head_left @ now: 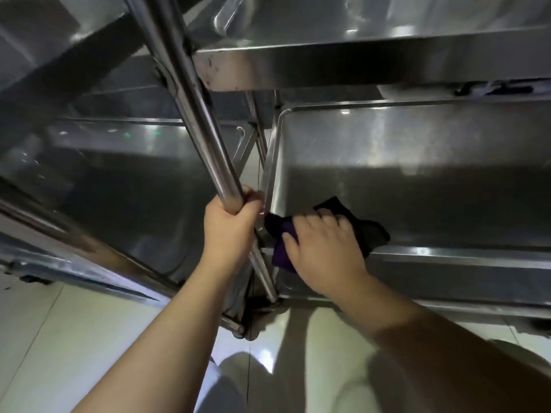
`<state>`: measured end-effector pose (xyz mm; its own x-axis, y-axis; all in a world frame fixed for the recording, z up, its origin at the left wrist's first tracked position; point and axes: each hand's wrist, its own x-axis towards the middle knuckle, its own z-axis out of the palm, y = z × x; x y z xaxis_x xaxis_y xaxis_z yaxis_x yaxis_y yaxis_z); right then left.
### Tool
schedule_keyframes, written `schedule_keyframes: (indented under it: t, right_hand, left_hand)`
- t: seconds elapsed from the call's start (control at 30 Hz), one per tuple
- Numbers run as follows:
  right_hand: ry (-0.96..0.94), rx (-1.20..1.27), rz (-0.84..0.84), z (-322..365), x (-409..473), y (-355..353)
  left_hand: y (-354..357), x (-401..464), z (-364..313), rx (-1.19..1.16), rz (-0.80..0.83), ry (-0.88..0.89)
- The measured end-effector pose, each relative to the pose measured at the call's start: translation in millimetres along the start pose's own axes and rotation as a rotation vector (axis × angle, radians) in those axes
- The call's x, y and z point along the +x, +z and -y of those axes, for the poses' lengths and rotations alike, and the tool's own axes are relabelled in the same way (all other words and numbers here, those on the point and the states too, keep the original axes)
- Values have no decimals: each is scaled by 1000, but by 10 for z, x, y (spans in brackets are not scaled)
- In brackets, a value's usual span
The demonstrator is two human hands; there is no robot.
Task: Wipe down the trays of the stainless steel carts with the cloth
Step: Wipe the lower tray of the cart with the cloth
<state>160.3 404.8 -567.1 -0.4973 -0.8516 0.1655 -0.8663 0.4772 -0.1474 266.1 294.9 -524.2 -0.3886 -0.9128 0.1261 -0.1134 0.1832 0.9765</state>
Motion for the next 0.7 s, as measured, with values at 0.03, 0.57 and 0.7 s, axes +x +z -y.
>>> schedule_keyframes:
  t: [0.03,0.57,0.7]
  right_hand:
    - [-40,13,18,35,-3,49]
    - [10,182,160,-126,1575,378]
    - [143,115,104,-812,1561,280]
  left_hand:
    - [32,6,17,-39,-17,-7]
    - [207,88,239,-41,-219,37]
    - [210,90,225,-39,-236,36]
